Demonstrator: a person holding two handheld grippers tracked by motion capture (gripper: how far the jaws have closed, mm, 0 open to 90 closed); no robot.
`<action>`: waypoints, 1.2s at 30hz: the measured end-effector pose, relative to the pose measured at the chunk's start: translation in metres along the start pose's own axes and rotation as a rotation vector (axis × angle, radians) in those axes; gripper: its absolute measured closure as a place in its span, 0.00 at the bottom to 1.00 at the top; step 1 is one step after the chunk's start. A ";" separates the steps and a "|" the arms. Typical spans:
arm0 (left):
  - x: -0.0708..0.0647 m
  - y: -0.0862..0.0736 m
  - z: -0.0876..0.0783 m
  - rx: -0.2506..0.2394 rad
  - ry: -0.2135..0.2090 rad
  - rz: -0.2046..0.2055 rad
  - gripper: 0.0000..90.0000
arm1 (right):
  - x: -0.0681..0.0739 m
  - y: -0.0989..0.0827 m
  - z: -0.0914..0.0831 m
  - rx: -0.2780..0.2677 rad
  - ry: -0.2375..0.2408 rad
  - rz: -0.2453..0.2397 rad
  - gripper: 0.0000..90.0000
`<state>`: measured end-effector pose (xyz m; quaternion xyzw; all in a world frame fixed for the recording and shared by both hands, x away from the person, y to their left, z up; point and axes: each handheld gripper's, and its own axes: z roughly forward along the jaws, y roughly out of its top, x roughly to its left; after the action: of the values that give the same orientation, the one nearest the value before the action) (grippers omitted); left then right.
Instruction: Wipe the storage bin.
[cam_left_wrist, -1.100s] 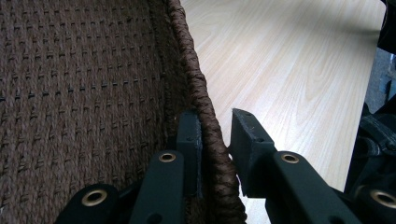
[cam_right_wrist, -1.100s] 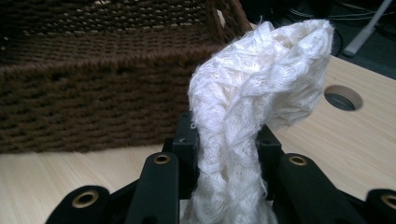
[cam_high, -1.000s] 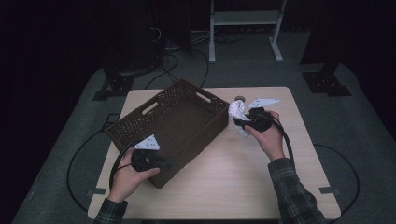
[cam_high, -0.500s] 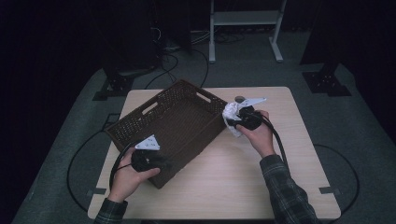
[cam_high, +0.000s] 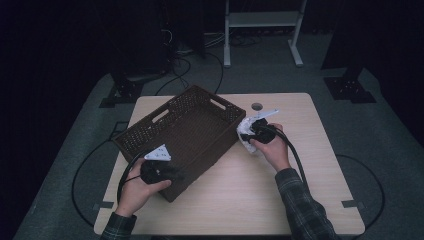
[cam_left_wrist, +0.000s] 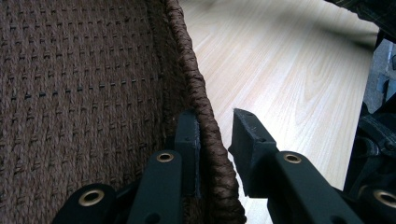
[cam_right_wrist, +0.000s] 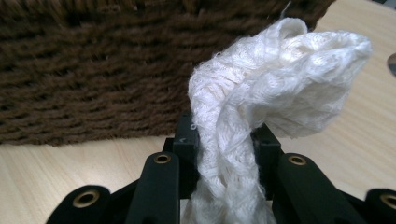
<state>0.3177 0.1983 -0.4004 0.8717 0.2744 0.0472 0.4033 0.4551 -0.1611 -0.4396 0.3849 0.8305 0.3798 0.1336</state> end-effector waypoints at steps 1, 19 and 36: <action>0.000 0.000 0.000 0.000 0.000 0.000 0.80 | 0.000 0.000 0.000 0.000 0.000 0.000 0.77; 0.000 0.000 0.000 0.000 0.001 0.002 0.80 | 0.000 -0.016 0.022 0.074 0.002 0.005 0.77; 0.000 0.000 0.000 0.001 0.001 -0.001 0.80 | 0.009 -0.015 0.014 0.056 0.009 -0.018 0.77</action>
<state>0.3176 0.1984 -0.4005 0.8717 0.2750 0.0473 0.4028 0.4477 -0.1532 -0.4595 0.3795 0.8448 0.3569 0.1225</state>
